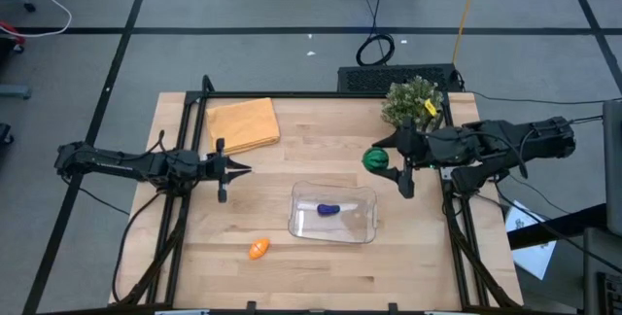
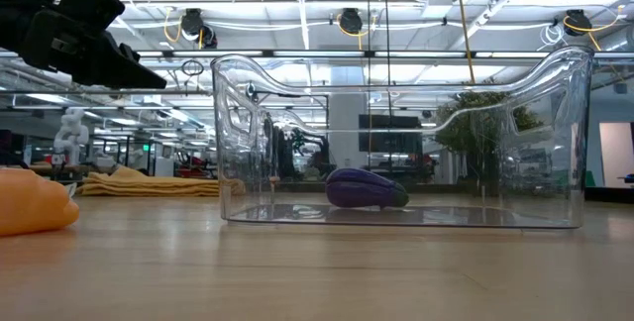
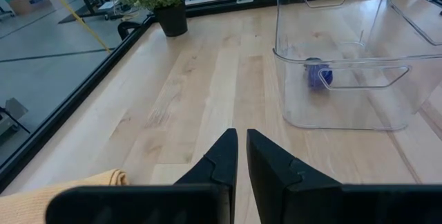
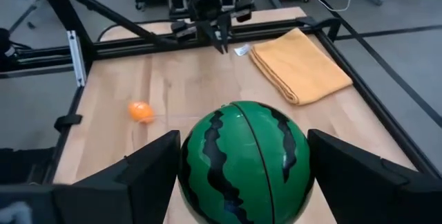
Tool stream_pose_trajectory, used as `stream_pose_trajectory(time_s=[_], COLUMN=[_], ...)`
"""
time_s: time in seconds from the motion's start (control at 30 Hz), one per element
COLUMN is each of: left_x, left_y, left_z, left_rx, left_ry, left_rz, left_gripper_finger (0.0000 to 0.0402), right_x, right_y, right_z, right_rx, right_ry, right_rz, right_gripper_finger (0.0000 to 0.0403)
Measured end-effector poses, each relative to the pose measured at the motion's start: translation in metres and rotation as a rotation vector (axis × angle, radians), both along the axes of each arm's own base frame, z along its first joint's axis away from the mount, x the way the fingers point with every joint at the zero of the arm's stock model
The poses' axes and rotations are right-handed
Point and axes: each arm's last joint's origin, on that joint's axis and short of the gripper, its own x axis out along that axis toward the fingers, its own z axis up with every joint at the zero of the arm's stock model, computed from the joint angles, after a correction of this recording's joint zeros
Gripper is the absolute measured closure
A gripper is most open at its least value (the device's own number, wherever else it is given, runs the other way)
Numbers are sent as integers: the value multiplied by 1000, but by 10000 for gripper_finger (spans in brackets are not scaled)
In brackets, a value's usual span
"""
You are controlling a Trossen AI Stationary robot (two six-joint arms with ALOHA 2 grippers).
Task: Pick and placing Produce into tupperware
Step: Put the green watermelon into the transparent bin
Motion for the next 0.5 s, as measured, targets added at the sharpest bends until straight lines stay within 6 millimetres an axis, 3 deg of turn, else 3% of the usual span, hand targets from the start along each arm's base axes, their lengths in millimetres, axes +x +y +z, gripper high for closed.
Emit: stream_pose_trajectory(time_s=[0.5], left_x=[0], left_y=[0], left_z=[0], left_rx=[-3], left_ry=[-1], left_rz=[1], left_gripper_finger=[364], right_x=[1], right_y=[0], right_z=[2], right_rx=[-24], right_ry=[-18], right_rz=[18], right_gripper_finger=[109])
